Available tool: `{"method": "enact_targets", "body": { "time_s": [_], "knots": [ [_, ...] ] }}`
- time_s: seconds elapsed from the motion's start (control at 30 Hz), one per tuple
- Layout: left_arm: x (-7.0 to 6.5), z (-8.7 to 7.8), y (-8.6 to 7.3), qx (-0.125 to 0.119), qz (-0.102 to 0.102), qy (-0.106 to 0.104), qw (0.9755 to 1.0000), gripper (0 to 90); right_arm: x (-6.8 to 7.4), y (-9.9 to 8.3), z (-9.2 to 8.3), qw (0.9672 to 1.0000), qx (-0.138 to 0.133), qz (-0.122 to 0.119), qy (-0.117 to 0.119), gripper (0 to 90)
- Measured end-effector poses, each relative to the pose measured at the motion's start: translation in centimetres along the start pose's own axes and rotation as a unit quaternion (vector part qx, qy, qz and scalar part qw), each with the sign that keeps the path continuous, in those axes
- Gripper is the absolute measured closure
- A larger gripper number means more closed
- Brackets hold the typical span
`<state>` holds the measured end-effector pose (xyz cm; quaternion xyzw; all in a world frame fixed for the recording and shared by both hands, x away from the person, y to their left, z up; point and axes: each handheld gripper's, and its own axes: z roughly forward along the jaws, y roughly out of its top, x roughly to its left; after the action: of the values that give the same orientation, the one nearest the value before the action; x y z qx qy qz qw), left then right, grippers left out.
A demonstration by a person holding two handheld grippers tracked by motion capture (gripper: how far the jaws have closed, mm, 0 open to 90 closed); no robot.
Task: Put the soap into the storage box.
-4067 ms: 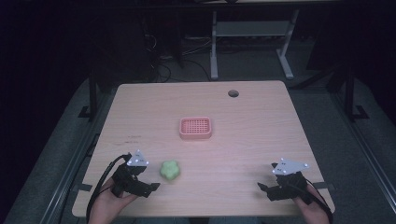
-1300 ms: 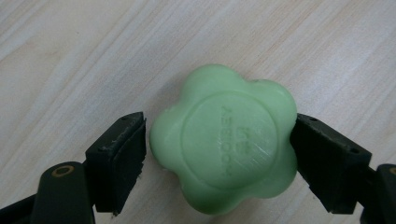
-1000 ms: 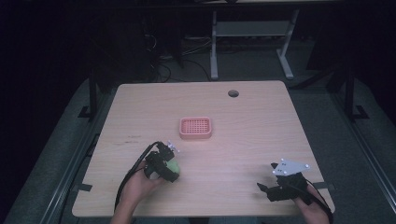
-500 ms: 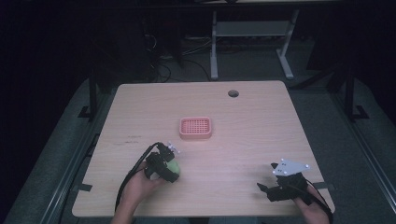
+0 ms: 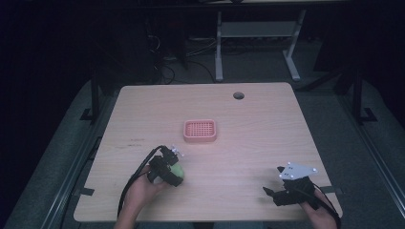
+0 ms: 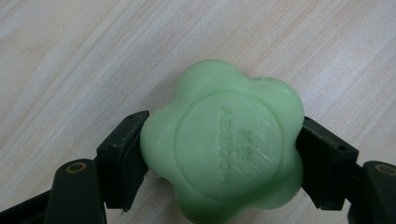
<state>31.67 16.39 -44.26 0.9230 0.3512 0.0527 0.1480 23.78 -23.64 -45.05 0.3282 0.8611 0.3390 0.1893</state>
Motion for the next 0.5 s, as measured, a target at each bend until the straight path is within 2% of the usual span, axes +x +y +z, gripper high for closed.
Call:
{"method": "enact_targets", "body": {
  "time_s": [0.23,0.5],
  "knots": [
    [0.0,0.0,-0.1,-0.005,-0.002,0.006,1.0000,26.5,0.0,0.0,0.0,1.0000,-0.001,0.000,-0.001,13.8],
    [0.5,-1.3,-0.2,-0.021,-0.013,0.001,0.9997,26.6,0.0,0.0,0.0,1.0000,0.000,0.000,0.000,13.8]
  ]
}}
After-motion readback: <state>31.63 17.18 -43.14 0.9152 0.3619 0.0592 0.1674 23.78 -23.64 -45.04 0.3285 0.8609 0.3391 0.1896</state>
